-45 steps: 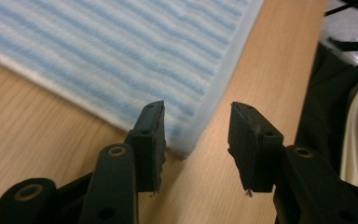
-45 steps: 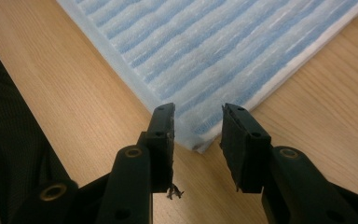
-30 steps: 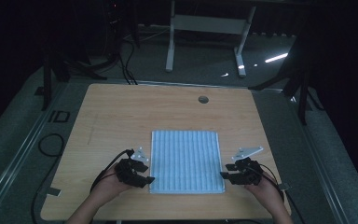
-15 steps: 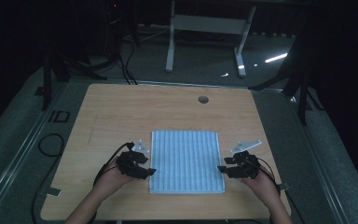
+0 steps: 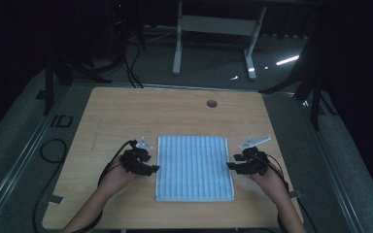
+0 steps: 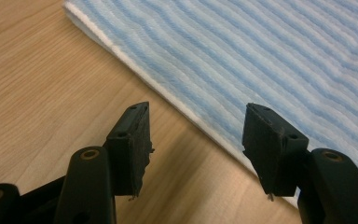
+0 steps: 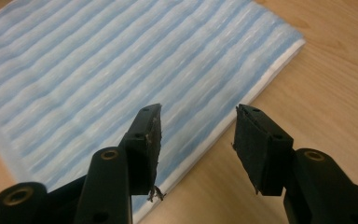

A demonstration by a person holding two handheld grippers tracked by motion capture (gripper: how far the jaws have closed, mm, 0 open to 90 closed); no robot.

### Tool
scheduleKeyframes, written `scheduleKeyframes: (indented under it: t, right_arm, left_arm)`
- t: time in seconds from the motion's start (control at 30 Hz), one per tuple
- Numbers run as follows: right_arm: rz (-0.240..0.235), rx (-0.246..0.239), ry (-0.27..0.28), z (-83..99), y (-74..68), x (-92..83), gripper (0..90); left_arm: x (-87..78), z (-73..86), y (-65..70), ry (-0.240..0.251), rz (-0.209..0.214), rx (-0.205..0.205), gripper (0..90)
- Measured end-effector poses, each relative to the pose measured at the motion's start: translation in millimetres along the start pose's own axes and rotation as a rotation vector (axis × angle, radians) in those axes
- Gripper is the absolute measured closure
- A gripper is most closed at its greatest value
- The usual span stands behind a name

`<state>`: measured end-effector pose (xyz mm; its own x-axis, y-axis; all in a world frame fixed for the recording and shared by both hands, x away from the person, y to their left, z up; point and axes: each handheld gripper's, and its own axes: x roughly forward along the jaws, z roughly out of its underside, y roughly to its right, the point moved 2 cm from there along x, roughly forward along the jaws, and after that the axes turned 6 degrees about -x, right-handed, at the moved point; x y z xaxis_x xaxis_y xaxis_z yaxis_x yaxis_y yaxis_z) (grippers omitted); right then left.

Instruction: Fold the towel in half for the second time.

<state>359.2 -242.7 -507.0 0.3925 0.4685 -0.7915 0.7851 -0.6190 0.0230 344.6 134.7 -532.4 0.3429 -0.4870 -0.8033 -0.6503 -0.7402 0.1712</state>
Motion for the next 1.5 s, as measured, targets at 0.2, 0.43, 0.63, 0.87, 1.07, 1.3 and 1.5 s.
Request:
scheduleKeyframes:
  t: [0.2,0.43,0.63,0.87,1.07,1.3,1.5]
  right_arm:
    - [0.010,-0.010,-0.028,-16.4,17.0,18.8,50.2]
    - [0.005,0.021,-0.034,-31.2,38.0,32.8,50.2]
    - [0.008,0.031,-0.071,-45.2,51.6,41.8,50.2]
    - [0.023,0.093,-0.076,-56.3,73.8,51.7,51.5]
    - [0.042,0.149,-0.101,-58.3,87.3,65.0,50.8]
    - [0.049,0.191,-0.115,-55.5,94.3,74.9,50.1]
    - [0.033,0.207,-0.135,-56.6,94.7,84.8,53.3]
  left_arm:
    - [8.9,-8.4,-10.2,-0.013,-0.008,-0.023,41.7]
    - [15.9,-23.1,-20.9,-0.019,-0.009,-0.036,41.7]
    - [24.6,-38.4,-37.3,-0.024,-0.036,-0.069,42.3]
    - [35.2,-55.9,-56.7,-0.016,-0.036,-0.130,42.4]
    - [42.5,-71.9,-69.6,0.018,-0.026,-0.176,44.0]
    - [59.2,-80.4,-76.6,-0.034,-0.039,-0.182,46.7]
    - [60.7,-84.1,-75.1,-0.006,0.028,-0.192,60.3]
